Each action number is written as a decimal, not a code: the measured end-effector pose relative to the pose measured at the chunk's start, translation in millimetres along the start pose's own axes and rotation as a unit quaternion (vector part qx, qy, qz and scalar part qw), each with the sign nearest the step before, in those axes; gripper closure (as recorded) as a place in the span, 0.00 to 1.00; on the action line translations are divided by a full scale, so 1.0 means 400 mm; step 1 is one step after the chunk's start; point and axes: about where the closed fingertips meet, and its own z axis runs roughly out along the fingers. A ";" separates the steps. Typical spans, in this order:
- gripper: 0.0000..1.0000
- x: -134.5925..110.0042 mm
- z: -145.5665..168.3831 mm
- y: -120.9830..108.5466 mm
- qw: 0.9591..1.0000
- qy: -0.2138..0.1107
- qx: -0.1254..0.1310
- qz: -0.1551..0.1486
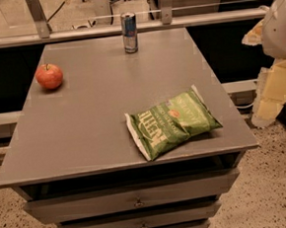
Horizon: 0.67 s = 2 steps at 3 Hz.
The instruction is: Pick apple
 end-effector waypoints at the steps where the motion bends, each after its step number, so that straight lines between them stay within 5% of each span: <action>1: 0.00 0.000 0.000 0.000 1.000 0.000 0.000 0.000; 2: 0.00 -0.046 0.009 -0.019 1.000 -0.026 0.003 -0.009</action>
Offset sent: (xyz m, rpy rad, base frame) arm 0.0391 0.0514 0.0032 0.1399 -0.0483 0.0944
